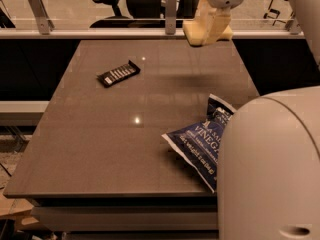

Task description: Pick sponge

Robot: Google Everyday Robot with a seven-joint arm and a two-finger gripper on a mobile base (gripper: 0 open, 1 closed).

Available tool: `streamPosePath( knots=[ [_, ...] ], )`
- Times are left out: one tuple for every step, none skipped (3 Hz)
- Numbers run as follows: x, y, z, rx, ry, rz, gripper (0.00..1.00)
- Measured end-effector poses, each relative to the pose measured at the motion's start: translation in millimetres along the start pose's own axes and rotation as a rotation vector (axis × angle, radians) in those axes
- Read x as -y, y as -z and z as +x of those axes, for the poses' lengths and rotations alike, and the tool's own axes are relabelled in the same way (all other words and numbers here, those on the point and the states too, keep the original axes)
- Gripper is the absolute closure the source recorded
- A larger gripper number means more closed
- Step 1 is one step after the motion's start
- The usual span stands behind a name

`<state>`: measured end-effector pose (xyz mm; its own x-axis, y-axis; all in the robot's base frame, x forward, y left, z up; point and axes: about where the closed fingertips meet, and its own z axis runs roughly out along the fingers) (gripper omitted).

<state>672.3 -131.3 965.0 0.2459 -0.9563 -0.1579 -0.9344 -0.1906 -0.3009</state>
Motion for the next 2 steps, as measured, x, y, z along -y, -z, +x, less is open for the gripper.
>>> streamPosePath(
  knots=[
    [0, 21, -6, 0.016, 0.024, 0.034, 1.0],
    [-3, 41, -13, 0.029, 0.039, 0.065, 1.0]
  ],
)
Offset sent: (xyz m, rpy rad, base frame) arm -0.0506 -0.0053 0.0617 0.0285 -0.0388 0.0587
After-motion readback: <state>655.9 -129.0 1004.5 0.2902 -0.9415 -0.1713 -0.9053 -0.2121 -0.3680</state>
